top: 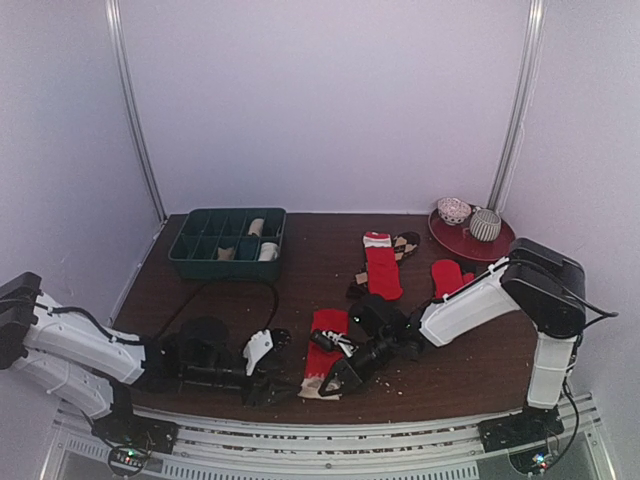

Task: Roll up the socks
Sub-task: Roll a pair of socks at the center of the board.

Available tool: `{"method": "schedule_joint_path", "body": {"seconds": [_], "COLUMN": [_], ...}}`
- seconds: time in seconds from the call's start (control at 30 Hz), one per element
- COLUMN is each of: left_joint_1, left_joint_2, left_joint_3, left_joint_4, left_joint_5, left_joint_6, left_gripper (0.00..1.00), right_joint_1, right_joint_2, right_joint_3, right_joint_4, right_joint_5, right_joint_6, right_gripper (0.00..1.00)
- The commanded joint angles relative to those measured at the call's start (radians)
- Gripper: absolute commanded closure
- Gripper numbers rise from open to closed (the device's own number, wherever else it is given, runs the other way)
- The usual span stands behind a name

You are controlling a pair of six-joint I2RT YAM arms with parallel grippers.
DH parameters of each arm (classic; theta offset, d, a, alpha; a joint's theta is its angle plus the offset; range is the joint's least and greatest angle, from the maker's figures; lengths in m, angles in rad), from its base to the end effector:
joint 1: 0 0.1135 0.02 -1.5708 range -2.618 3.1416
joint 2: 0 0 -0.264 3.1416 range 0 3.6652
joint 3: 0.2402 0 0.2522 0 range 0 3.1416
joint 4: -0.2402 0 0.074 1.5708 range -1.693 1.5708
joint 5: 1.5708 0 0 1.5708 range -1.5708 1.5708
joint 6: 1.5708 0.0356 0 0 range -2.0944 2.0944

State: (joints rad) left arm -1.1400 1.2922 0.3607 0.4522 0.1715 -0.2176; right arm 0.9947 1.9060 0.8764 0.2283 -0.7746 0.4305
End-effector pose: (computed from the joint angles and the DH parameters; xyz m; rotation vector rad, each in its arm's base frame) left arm 0.0941 -0.2192 0.1562 1.0814 1.9181 -0.9856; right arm 0.1718 0.3101 0.1123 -1.1534 2.4136 1.5133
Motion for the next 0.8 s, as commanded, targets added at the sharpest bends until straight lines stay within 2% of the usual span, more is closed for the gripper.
{"method": "schedule_joint_path", "body": {"seconds": [0.0, 0.2, 0.5, 0.63, 0.7, 0.77], "left_joint_1": [-0.029, -0.036, -0.040, -0.040, -0.040, -0.040], "left_joint_2": [0.076, 0.201, 0.300, 0.359, 0.388, 0.420], "left_joint_3": [-0.016, 0.022, 0.026, 0.047, 0.051, 0.063], "left_joint_4": [0.184, 0.262, 0.308, 0.323, 0.339, 0.341], "left_joint_5": [-0.032, 0.026, 0.024, 0.001, -0.001, -0.001], "left_joint_6": [0.096, 0.120, 0.102, 0.081, 0.069, 0.055], "left_gripper": [0.43, 0.42, 0.42, 0.45, 0.52, 0.69], "right_joint_1": [-0.015, -0.060, -0.081, -0.081, -0.081, -0.081], "right_joint_2": [0.098, 0.155, 0.176, 0.171, 0.166, 0.158], "right_joint_3": [-0.030, -0.013, 0.002, -0.004, -0.008, -0.010], "right_joint_4": [-0.049, -0.034, -0.055, -0.046, -0.033, -0.024], "right_joint_5": [-0.164, -0.221, -0.207, -0.202, -0.200, -0.196], "right_joint_6": [0.198, 0.246, 0.225, 0.225, 0.232, 0.232], "right_gripper": [0.89, 0.90, 0.90, 0.90, 0.90, 0.89]}}
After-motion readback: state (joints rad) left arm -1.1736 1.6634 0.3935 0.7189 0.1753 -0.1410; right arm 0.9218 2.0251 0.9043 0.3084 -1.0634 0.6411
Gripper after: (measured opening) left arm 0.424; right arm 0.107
